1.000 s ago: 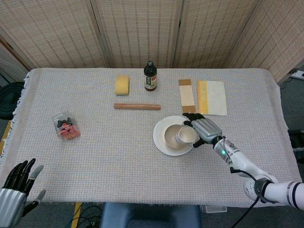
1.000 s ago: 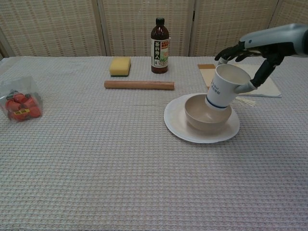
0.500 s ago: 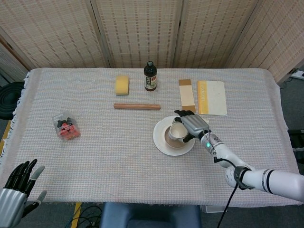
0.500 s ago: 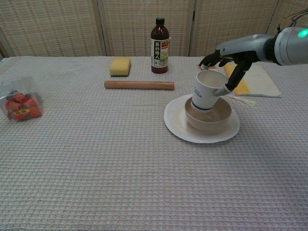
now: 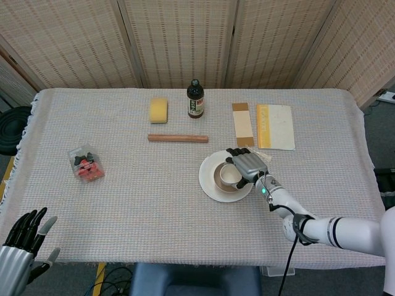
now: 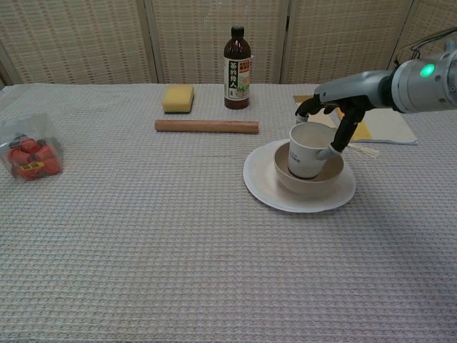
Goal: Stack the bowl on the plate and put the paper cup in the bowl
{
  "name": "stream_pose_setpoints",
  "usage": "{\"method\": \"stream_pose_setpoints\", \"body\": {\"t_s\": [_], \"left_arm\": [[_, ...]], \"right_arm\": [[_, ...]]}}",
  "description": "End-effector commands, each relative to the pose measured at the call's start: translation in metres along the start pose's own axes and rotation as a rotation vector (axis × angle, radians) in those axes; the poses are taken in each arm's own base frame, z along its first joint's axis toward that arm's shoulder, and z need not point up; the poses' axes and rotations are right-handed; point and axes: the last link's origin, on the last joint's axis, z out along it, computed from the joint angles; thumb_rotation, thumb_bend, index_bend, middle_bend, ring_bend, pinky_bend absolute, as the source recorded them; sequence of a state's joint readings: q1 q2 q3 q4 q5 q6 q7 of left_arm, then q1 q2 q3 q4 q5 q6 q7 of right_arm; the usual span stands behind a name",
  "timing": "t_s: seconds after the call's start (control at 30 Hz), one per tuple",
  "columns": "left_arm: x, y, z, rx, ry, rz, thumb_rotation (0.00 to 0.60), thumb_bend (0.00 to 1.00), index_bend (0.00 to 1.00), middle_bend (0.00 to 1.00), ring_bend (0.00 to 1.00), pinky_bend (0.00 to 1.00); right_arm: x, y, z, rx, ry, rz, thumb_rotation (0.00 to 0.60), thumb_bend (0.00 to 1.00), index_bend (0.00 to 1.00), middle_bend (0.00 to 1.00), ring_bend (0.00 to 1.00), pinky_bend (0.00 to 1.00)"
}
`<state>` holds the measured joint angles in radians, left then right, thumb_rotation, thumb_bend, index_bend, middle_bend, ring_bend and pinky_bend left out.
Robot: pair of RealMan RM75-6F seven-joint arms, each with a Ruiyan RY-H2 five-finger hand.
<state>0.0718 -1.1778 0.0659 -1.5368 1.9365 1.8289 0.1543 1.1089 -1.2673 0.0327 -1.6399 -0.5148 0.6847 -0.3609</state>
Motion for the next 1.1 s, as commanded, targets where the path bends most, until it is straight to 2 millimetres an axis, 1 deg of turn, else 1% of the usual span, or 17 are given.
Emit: {"method": "stream_pose_setpoints", "body": {"t_s": [0.03, 0.4, 0.47, 0.5, 0.63, 0.7, 0.77, 0.9, 1.0, 1.1], "left_arm": [[-0.001, 0.0, 0.0, -0.001, -0.002, 0.001, 0.6, 0.31, 0.14, 0.01, 0.01, 0.15], [0.0, 0.0, -0.001, 0.006, 0.001, 0.004, 0.6, 0.31, 0.14, 0.01, 0.01, 0.15], [0.001, 0.0, -0.002, 0.007, 0.003, 0.004, 0.6, 0.31, 0.14, 0.01, 0.01, 0.15], [0.001, 0.0, -0.002, 0.007, 0.004, 0.004, 0.6, 0.31, 0.14, 0.01, 0.01, 0.15], [0.001, 0.0, -0.002, 0.006, 0.007, 0.005, 0.6, 0.31, 0.14, 0.01, 0.01, 0.15], [0.001, 0.0, -0.002, 0.006, 0.007, 0.005, 0.6, 0.31, 0.14, 0.01, 0.01, 0.15], [0.002, 0.0, -0.002, 0.007, 0.009, 0.004, 0.6, 0.31, 0.14, 0.01, 0.01, 0.15], [0.003, -0.001, -0.002, 0.01, 0.014, 0.005, 0.6, 0.31, 0.14, 0.01, 0.01, 0.15], [0.002, -0.001, -0.002, 0.013, 0.014, 0.008, 0.6, 0.31, 0.14, 0.01, 0.01, 0.15], [0.001, -0.001, -0.001, 0.016, 0.014, 0.021, 0.6, 0.31, 0.14, 0.01, 0.01, 0.15]], "right_arm": [[-0.002, 0.001, 0.003, -0.007, 0.0, -0.004, 0.6, 0.34, 0.33, 0.02, 0.0, 0.0], [-0.005, 0.004, 0.009, -0.023, -0.012, 0.006, 0.6, 0.34, 0.32, 0.01, 0.0, 0.0], [-0.006, 0.005, 0.009, -0.024, -0.024, 0.009, 0.6, 0.32, 0.27, 0.0, 0.0, 0.0], [-0.006, 0.005, 0.009, -0.025, -0.028, 0.009, 0.6, 0.31, 0.2, 0.0, 0.0, 0.0], [-0.006, 0.006, 0.008, -0.028, -0.041, 0.011, 0.6, 0.29, 0.04, 0.0, 0.0, 0.0], [-0.005, 0.006, 0.007, -0.028, -0.044, 0.018, 0.6, 0.28, 0.0, 0.0, 0.0, 0.0], [-0.004, 0.008, 0.004, -0.025, -0.047, 0.028, 0.6, 0.27, 0.0, 0.0, 0.0, 0.0], [0.001, 0.013, -0.008, -0.011, -0.047, 0.053, 0.6, 0.26, 0.0, 0.0, 0.0, 0.0], [0.011, 0.019, -0.027, 0.004, -0.019, 0.067, 0.6, 0.26, 0.0, 0.0, 0.0, 0.0], [0.021, 0.024, -0.053, 0.026, 0.014, 0.083, 0.6, 0.25, 0.0, 0.0, 0.0, 0.0]]}}
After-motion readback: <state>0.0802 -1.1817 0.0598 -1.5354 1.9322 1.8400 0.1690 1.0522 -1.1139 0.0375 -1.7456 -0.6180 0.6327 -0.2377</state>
